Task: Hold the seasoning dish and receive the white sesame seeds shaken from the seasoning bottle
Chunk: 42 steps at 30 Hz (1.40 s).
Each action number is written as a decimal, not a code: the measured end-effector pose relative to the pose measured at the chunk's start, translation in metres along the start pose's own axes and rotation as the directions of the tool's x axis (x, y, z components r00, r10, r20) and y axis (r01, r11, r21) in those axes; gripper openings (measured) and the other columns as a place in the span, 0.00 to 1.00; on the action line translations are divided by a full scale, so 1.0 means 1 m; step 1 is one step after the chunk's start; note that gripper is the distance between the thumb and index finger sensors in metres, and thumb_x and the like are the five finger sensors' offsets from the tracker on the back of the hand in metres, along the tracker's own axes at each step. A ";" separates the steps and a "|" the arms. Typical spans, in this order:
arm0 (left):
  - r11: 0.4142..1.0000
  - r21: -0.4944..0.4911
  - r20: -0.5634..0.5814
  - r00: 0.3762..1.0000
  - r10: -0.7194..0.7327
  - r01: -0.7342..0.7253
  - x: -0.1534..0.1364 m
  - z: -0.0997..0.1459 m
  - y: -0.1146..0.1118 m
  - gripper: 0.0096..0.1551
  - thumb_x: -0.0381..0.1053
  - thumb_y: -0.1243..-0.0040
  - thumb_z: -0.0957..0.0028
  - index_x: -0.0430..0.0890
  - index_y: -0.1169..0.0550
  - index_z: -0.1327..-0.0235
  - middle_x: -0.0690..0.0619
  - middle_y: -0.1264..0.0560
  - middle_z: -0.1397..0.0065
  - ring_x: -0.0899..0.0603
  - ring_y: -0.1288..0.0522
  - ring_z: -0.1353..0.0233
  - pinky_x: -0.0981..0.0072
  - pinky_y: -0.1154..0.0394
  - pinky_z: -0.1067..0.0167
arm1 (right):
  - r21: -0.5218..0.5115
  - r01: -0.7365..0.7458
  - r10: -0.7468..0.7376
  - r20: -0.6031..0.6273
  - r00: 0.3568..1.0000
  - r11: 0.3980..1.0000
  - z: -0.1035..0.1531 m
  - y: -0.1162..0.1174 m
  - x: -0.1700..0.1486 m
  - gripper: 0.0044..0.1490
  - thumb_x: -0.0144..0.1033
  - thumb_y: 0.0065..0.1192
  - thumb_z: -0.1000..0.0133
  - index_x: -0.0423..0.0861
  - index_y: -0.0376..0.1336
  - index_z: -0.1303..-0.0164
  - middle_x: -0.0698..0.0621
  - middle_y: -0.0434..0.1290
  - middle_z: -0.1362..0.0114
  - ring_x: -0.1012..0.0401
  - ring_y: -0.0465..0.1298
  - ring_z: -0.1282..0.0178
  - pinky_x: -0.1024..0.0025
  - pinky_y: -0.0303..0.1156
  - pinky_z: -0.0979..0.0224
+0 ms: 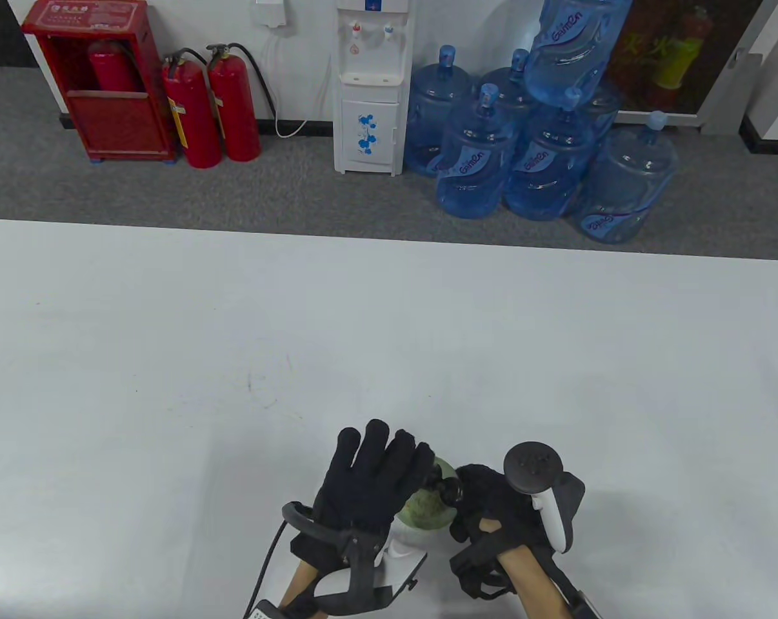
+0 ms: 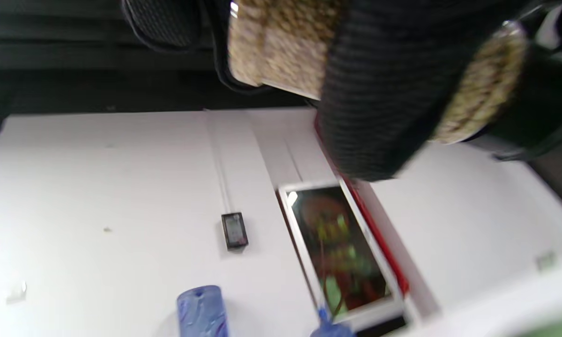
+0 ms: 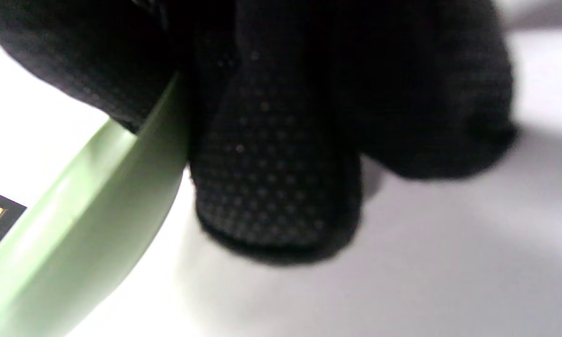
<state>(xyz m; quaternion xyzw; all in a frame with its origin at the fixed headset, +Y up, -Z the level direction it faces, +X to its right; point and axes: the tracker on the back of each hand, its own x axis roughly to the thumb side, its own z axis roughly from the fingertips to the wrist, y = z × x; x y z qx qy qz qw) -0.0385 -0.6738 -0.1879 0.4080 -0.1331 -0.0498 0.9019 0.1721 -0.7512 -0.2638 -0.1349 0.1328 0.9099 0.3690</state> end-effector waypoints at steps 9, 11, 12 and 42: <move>0.955 -0.099 0.207 0.945 -0.254 0.279 0.012 0.011 -0.021 0.37 0.51 0.12 0.63 0.78 0.22 0.45 0.76 0.24 0.31 0.50 0.27 0.21 0.43 0.34 0.22 | 0.038 0.010 -0.009 -0.023 1.000 0.999 -0.002 0.002 -0.002 0.25 0.51 0.76 0.50 0.49 0.76 0.48 0.52 0.86 0.57 0.65 0.91 0.73 0.72 0.88 0.68; 0.971 0.030 0.182 0.954 -0.240 0.239 0.007 0.006 -0.004 0.37 0.52 0.12 0.63 0.78 0.22 0.45 0.77 0.25 0.31 0.51 0.27 0.21 0.45 0.33 0.22 | 0.063 0.030 -0.028 -0.034 0.999 0.998 -0.002 0.003 -0.004 0.25 0.50 0.77 0.50 0.48 0.76 0.48 0.51 0.86 0.58 0.65 0.91 0.73 0.71 0.88 0.69; 0.989 0.085 0.094 0.987 -0.130 0.122 0.003 0.003 0.013 0.37 0.50 0.13 0.62 0.77 0.22 0.45 0.75 0.26 0.30 0.49 0.29 0.20 0.44 0.35 0.22 | 0.071 0.038 -0.035 -0.031 0.999 0.997 -0.002 0.001 -0.003 0.25 0.50 0.77 0.50 0.48 0.76 0.48 0.51 0.86 0.58 0.65 0.91 0.73 0.71 0.88 0.69; 0.998 0.047 -0.021 0.999 -0.046 0.047 -0.026 -0.005 0.010 0.37 0.48 0.12 0.61 0.78 0.22 0.46 0.75 0.26 0.29 0.50 0.30 0.19 0.44 0.36 0.21 | 0.034 -0.001 0.001 0.001 1.000 0.999 0.001 -0.001 0.000 0.25 0.50 0.77 0.50 0.48 0.76 0.47 0.52 0.86 0.58 0.65 0.91 0.73 0.72 0.88 0.69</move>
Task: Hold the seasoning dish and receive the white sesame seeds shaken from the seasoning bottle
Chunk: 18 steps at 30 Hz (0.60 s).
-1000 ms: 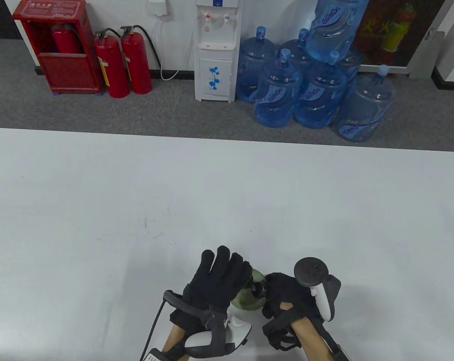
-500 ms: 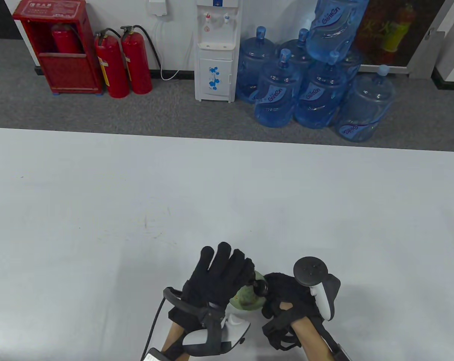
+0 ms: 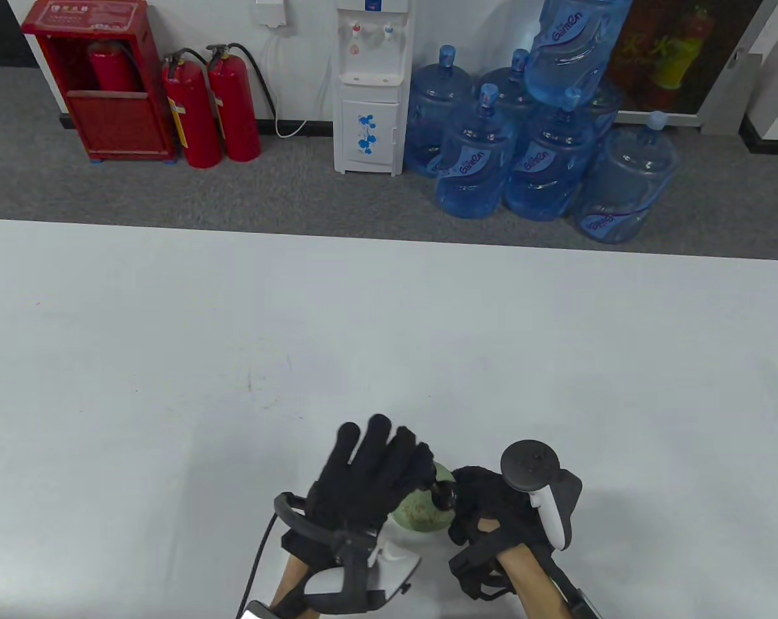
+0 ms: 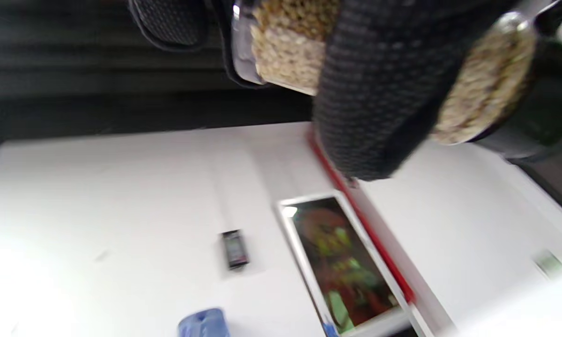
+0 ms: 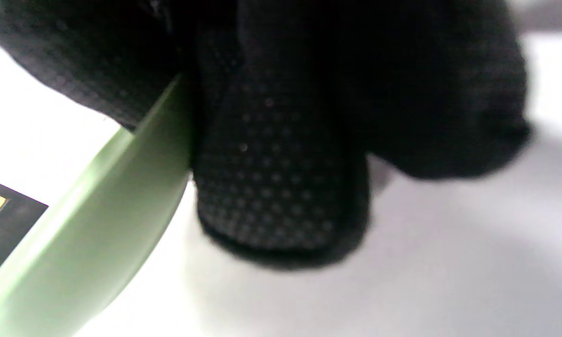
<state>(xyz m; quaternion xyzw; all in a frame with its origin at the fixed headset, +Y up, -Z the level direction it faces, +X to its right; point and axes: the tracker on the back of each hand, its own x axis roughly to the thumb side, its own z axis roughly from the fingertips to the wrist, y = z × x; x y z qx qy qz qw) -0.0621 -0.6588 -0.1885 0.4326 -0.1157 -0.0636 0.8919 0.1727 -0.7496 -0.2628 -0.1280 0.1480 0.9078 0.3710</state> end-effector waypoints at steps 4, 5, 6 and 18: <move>0.987 -0.097 0.257 0.961 -0.099 0.127 0.032 0.014 -0.015 0.37 0.50 0.12 0.62 0.79 0.22 0.47 0.77 0.25 0.30 0.51 0.28 0.19 0.45 0.35 0.20 | -0.005 0.000 0.000 -0.008 1.000 1.000 -0.003 0.000 0.003 0.25 0.50 0.77 0.50 0.49 0.76 0.47 0.52 0.86 0.57 0.66 0.91 0.73 0.72 0.88 0.68; 0.977 -0.061 0.283 0.942 -0.180 0.205 0.039 0.013 -0.017 0.37 0.53 0.13 0.64 0.81 0.23 0.47 0.79 0.25 0.31 0.53 0.27 0.20 0.47 0.33 0.21 | 0.006 0.002 -0.002 -0.007 1.000 1.000 -0.003 0.002 0.004 0.25 0.50 0.77 0.50 0.49 0.76 0.47 0.53 0.86 0.57 0.66 0.91 0.73 0.72 0.88 0.68; 0.985 -0.020 0.217 0.962 -0.163 0.172 0.034 0.006 -0.011 0.37 0.54 0.13 0.64 0.82 0.23 0.48 0.80 0.25 0.31 0.54 0.27 0.20 0.47 0.32 0.21 | 0.011 0.006 -0.006 -0.006 1.000 1.000 -0.001 0.003 0.003 0.25 0.50 0.77 0.50 0.49 0.76 0.47 0.52 0.86 0.58 0.65 0.91 0.73 0.72 0.88 0.68; 0.979 -0.154 0.200 0.975 -0.098 0.130 0.027 0.013 -0.026 0.37 0.48 0.12 0.62 0.78 0.22 0.46 0.75 0.26 0.30 0.50 0.29 0.19 0.43 0.36 0.20 | -0.022 -0.014 0.015 0.008 1.000 1.000 0.001 -0.002 0.005 0.25 0.50 0.77 0.50 0.48 0.76 0.47 0.52 0.86 0.58 0.65 0.91 0.73 0.72 0.88 0.69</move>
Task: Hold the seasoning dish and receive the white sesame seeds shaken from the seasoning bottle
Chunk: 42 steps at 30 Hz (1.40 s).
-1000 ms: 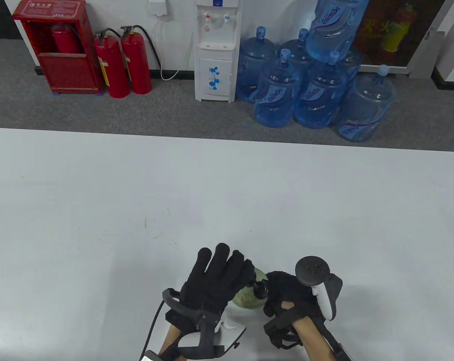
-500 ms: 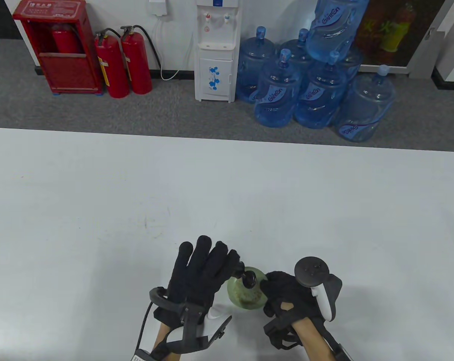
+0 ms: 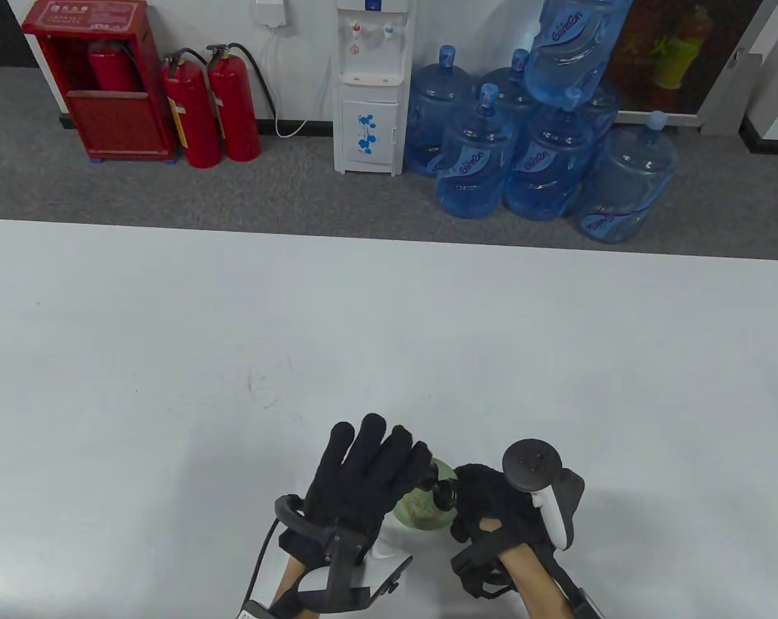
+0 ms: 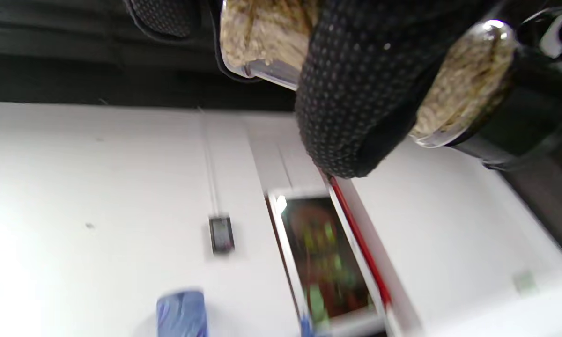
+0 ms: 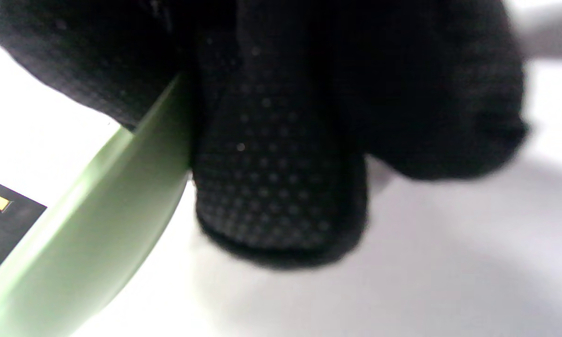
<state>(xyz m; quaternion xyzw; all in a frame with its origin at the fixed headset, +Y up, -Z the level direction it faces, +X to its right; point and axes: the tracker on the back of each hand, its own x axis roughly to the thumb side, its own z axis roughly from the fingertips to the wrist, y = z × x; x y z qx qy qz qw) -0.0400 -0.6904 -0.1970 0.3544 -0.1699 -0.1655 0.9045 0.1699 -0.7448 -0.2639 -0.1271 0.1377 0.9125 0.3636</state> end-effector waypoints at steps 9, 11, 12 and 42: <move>0.994 0.094 0.039 0.997 -0.066 0.062 0.002 0.002 0.009 0.37 0.54 0.13 0.64 0.80 0.23 0.46 0.79 0.25 0.30 0.53 0.26 0.20 0.45 0.33 0.21 | -0.002 -0.004 0.004 -0.007 1.000 1.000 0.000 0.000 -0.001 0.25 0.50 0.77 0.50 0.48 0.76 0.47 0.52 0.86 0.58 0.65 0.91 0.73 0.72 0.88 0.68; 0.977 0.189 -0.081 0.990 0.117 -0.100 -0.008 0.001 0.020 0.37 0.50 0.13 0.61 0.77 0.23 0.45 0.75 0.26 0.29 0.50 0.29 0.20 0.44 0.36 0.21 | -0.005 -0.003 0.003 0.003 1.000 1.000 0.001 -0.001 0.000 0.25 0.50 0.77 0.50 0.48 0.76 0.47 0.52 0.86 0.57 0.65 0.91 0.73 0.72 0.88 0.68; 0.986 0.109 -0.079 0.987 0.137 -0.128 -0.005 -0.001 0.010 0.37 0.48 0.12 0.60 0.76 0.22 0.44 0.74 0.26 0.29 0.49 0.30 0.19 0.43 0.37 0.20 | -0.010 -0.010 0.010 0.005 1.000 1.000 0.001 -0.002 0.000 0.25 0.50 0.77 0.50 0.48 0.76 0.47 0.52 0.86 0.57 0.65 0.91 0.73 0.72 0.88 0.68; 0.785 -0.091 -0.397 0.745 0.536 -0.613 -0.037 0.001 -0.031 0.38 0.64 0.17 0.68 0.75 0.22 0.41 0.71 0.26 0.31 0.49 0.27 0.25 0.44 0.36 0.21 | -0.039 0.102 -0.104 -0.034 0.994 0.994 -0.006 -0.021 -0.012 0.25 0.51 0.76 0.49 0.50 0.76 0.46 0.52 0.86 0.55 0.64 0.91 0.70 0.71 0.88 0.66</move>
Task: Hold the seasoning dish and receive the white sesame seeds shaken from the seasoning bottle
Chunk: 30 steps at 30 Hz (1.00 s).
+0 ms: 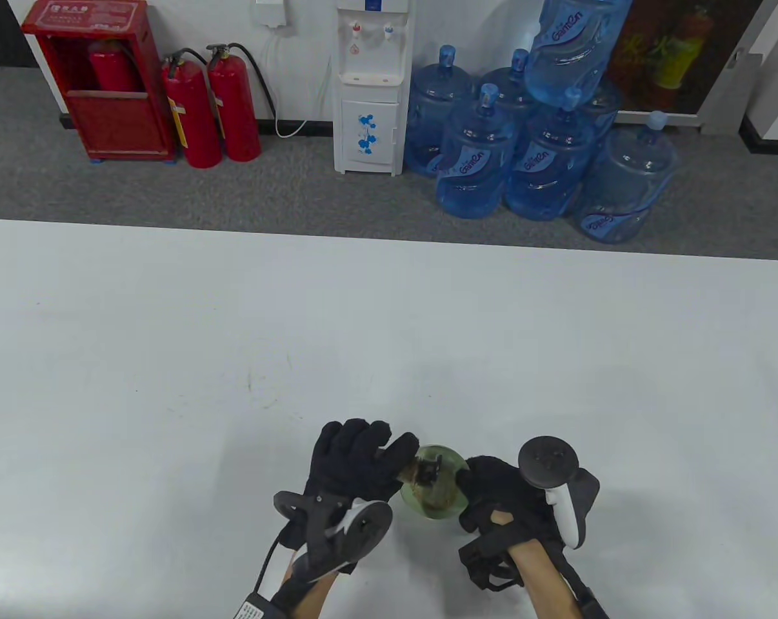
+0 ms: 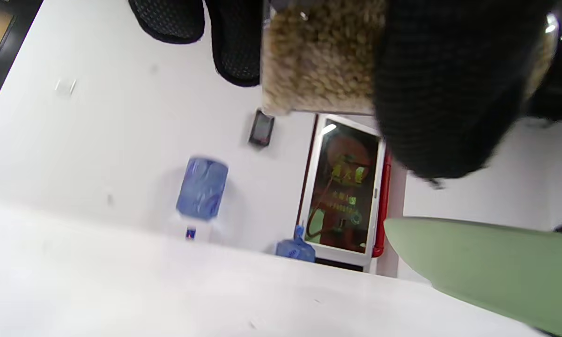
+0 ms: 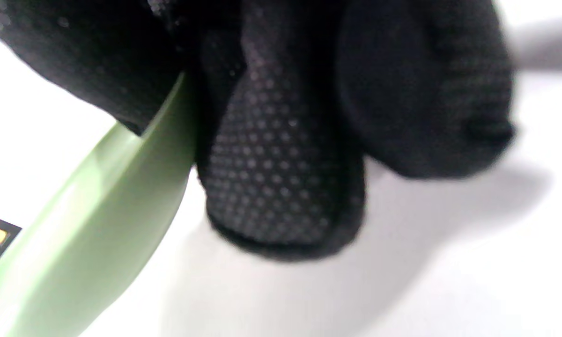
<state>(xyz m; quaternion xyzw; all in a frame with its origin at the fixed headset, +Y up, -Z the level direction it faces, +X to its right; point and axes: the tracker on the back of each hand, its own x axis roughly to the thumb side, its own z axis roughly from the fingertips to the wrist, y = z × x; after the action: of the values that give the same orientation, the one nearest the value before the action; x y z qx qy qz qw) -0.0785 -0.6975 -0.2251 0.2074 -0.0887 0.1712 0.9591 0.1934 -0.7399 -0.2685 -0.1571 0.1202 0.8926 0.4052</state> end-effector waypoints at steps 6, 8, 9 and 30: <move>0.958 -0.014 -0.178 0.944 0.278 -0.285 -0.024 -0.003 0.001 0.41 0.66 0.18 0.70 0.69 0.23 0.39 0.68 0.18 0.36 0.49 0.19 0.36 0.48 0.27 0.30 | -0.040 0.118 -0.120 -0.048 0.992 0.992 -0.006 -0.031 -0.014 0.24 0.51 0.78 0.50 0.51 0.78 0.48 0.52 0.86 0.54 0.63 0.91 0.70 0.70 0.87 0.65; 0.935 -0.047 -0.203 0.920 0.335 -0.350 -0.030 -0.004 -0.004 0.41 0.65 0.18 0.68 0.67 0.23 0.38 0.67 0.18 0.35 0.48 0.18 0.38 0.50 0.24 0.34 | -0.056 0.133 -0.137 -0.074 0.988 0.989 -0.010 -0.041 -0.022 0.24 0.51 0.78 0.50 0.52 0.78 0.48 0.52 0.86 0.54 0.63 0.91 0.70 0.70 0.87 0.65; 0.925 -0.057 -0.219 0.909 0.355 -0.376 -0.032 -0.004 -0.006 0.40 0.64 0.18 0.67 0.66 0.23 0.37 0.65 0.19 0.34 0.47 0.18 0.38 0.49 0.24 0.35 | -0.062 0.137 -0.142 -0.080 0.987 0.989 -0.010 -0.042 -0.023 0.24 0.51 0.78 0.50 0.52 0.78 0.48 0.52 0.86 0.54 0.64 0.91 0.70 0.70 0.87 0.65; 0.942 -0.072 -0.646 0.735 0.205 -0.326 -0.085 -0.050 -0.053 0.41 0.60 0.16 0.65 0.71 0.25 0.37 0.69 0.22 0.30 0.45 0.24 0.23 0.39 0.36 0.22 | -0.064 0.142 -0.148 -0.110 0.983 0.988 -0.021 -0.054 -0.032 0.23 0.54 0.79 0.51 0.54 0.80 0.50 0.51 0.82 0.42 0.64 0.89 0.64 0.70 0.86 0.60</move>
<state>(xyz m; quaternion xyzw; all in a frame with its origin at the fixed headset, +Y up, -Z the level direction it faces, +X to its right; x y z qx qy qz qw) -0.1327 -0.7460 -0.3099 0.0353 0.1934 0.3575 0.9130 0.2586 -0.7343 -0.2806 -0.2276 0.1066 0.8533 0.4569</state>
